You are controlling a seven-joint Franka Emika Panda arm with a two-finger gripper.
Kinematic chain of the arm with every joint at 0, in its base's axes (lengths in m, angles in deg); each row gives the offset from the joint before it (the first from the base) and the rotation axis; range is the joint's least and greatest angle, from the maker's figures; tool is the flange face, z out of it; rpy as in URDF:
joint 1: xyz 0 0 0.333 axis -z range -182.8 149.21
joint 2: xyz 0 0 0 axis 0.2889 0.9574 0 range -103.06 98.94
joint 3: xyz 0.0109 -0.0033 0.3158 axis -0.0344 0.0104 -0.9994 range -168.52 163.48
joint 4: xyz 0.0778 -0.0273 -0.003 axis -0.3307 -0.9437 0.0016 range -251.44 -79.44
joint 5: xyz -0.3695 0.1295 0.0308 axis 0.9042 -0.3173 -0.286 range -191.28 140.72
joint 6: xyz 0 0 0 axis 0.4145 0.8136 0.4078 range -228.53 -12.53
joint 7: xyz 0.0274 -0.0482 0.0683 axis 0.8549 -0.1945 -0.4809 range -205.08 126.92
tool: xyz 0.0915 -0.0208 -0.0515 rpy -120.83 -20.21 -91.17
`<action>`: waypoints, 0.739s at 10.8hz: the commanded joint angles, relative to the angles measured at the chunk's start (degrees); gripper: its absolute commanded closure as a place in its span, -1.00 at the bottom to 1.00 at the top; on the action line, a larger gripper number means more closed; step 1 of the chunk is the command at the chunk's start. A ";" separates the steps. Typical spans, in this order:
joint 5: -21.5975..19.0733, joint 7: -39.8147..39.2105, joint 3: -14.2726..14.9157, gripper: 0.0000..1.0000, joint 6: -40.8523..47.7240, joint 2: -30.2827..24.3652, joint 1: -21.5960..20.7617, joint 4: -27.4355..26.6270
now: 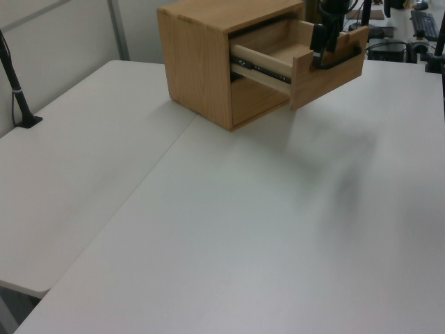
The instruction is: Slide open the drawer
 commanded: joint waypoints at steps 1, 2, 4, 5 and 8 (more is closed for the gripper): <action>0.55 -7.60 0.99 -1.00 0.93 1.87 -0.89 3.01; 0.55 -9.72 0.99 -1.00 0.84 1.78 -0.89 3.10; -0.33 -10.44 1.08 -1.00 1.28 1.34 0.42 4.49; -0.33 -10.27 0.99 -1.00 1.98 1.43 1.13 5.46; -0.33 -10.27 1.08 -1.00 2.25 1.34 2.80 6.87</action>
